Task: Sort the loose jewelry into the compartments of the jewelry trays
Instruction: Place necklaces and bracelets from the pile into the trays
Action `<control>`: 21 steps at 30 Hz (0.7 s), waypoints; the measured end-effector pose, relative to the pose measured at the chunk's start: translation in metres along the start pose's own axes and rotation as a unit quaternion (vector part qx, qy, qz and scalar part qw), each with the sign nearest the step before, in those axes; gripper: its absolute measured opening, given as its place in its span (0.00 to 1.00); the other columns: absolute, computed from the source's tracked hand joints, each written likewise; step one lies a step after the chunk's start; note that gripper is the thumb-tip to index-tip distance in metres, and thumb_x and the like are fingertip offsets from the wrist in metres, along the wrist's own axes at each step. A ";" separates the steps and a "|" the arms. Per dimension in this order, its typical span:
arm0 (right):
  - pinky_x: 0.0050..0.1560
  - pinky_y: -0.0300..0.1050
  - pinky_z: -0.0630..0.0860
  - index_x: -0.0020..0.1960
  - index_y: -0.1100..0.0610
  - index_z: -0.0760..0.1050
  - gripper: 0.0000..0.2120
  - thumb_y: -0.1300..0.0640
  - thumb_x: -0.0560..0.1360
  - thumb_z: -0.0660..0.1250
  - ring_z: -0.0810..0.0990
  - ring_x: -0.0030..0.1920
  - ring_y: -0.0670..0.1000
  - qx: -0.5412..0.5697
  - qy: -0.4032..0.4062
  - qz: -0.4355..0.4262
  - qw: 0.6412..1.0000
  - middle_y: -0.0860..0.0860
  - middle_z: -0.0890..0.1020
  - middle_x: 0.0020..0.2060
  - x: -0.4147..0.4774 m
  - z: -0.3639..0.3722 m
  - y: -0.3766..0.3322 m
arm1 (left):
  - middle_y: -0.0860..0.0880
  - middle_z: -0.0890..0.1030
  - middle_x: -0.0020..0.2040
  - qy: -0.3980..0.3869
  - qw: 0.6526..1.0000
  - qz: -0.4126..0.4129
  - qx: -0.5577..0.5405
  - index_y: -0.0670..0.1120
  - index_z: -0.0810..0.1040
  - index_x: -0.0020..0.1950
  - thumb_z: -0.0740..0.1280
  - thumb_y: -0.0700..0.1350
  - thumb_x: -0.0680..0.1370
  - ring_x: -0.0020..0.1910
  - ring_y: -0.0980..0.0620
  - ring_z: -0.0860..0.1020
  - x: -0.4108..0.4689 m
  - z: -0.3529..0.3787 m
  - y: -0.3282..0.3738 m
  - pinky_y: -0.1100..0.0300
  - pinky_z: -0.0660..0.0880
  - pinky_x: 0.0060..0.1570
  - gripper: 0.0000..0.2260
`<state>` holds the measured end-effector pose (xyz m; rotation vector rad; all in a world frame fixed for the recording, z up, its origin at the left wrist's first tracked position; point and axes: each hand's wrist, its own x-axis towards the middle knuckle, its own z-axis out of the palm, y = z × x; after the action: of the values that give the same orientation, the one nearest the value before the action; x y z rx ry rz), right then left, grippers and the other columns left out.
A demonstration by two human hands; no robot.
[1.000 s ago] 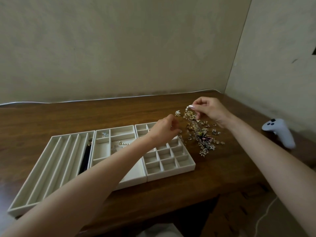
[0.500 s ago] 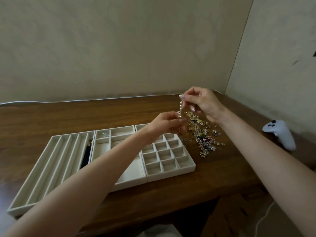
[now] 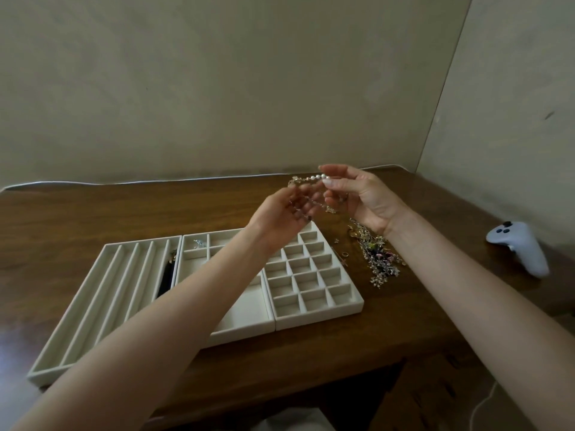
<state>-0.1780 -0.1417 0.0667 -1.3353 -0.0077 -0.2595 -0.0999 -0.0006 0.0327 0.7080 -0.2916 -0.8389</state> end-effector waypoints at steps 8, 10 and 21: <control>0.48 0.48 0.81 0.53 0.59 0.78 0.08 0.64 0.74 0.67 0.82 0.43 0.51 -0.167 -0.012 0.088 0.982 0.55 0.82 0.43 0.000 -0.005 0.028 | 0.50 0.74 0.29 -0.061 0.976 0.004 0.209 0.42 0.73 0.41 0.56 0.44 0.80 0.22 0.58 0.65 -0.029 -0.017 0.030 0.69 0.63 0.21 0.11; 0.47 0.47 0.81 0.53 0.60 0.78 0.08 0.63 0.75 0.67 0.82 0.42 0.51 -0.181 -0.009 0.092 0.979 0.55 0.83 0.43 0.001 -0.007 0.031 | 0.48 0.78 0.32 -0.066 0.923 0.013 0.379 0.42 0.77 0.49 0.56 0.44 0.80 0.25 0.56 0.70 -0.042 -0.022 0.039 0.67 0.67 0.24 0.11; 0.43 0.44 0.81 0.54 0.61 0.78 0.08 0.62 0.76 0.65 0.82 0.40 0.51 -0.232 0.012 0.106 0.967 0.56 0.83 0.44 0.002 -0.016 0.043 | 0.52 0.82 0.38 -0.162 0.544 -0.161 0.808 0.42 0.80 0.49 0.63 0.48 0.78 0.36 0.55 0.80 -0.096 -0.052 0.045 0.62 0.78 0.41 0.11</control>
<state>-0.1697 -0.1489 0.0215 -1.7843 0.2278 -0.0947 -0.1100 0.1167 0.0285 2.4242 -1.4146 -0.8694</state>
